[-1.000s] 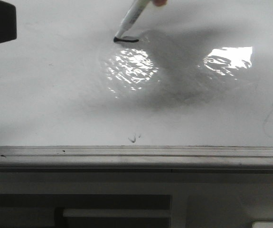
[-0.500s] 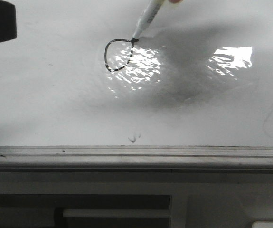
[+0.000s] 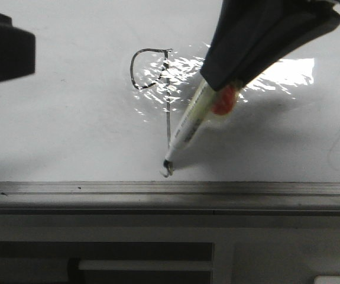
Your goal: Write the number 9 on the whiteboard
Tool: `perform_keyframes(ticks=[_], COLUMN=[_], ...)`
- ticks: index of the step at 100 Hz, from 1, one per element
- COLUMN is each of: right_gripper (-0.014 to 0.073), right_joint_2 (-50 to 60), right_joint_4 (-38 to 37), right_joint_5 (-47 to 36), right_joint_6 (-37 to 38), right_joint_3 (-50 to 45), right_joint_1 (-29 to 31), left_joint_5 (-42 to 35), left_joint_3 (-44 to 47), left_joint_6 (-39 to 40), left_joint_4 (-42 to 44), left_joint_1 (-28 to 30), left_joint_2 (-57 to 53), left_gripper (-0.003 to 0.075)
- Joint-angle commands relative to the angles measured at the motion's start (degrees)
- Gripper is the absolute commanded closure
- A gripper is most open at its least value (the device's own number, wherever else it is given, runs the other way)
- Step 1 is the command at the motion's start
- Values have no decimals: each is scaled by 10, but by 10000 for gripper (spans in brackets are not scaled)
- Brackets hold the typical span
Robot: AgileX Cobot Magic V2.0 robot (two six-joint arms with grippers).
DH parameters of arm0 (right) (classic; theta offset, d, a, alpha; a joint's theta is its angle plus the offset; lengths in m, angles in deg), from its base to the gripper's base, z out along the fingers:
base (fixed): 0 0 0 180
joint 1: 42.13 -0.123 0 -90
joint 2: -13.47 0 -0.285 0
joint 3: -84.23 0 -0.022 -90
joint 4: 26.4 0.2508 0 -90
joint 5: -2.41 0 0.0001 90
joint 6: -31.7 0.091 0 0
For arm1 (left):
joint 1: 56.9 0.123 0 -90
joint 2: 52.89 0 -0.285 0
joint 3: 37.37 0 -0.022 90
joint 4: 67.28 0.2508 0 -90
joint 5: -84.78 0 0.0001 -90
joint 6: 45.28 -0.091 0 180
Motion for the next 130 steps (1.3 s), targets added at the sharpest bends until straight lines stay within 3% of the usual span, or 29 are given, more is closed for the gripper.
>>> perform_keyframes(ticks=[1,35,63,70,89,98,109,121,130], right_gripper=[645,644,644,644,644,632,496,246,174], right_joint_2=[28,35,35,35,27,24,23,23,23], right_joint_4=[0,61,65,65,67,70,70,70,70], right_joint_5=[-43,-37,-29,-23,-16,-15,-12,-12,-12], right_joint_6=[1,15,26,26,26,26,26,26,26], right_joint_3=[28,28,28,28,28,28,28,28,28], right_joint_1=[-12,-68,-74,-74,-74,-74,-74,-74,-74], left_joint_5=[-54,-207,-226,-226,-237,-238,-238,-238,-238], left_joint_3=[-15,-20,-36,-36,-36,-36,-35,-28,-21], left_joint_6=[6,6,6,6,6,6,6,23,74], left_joint_4=[12,11,19,27,58,58,57,46,-41], left_joint_1=[-18,-38,-38,-38,-38,-38,-38,-38,-38], left_joint_2=[29,168,212,213,213,213,213,213,213], left_gripper=[387,386,393,442,717,741,741,741,741])
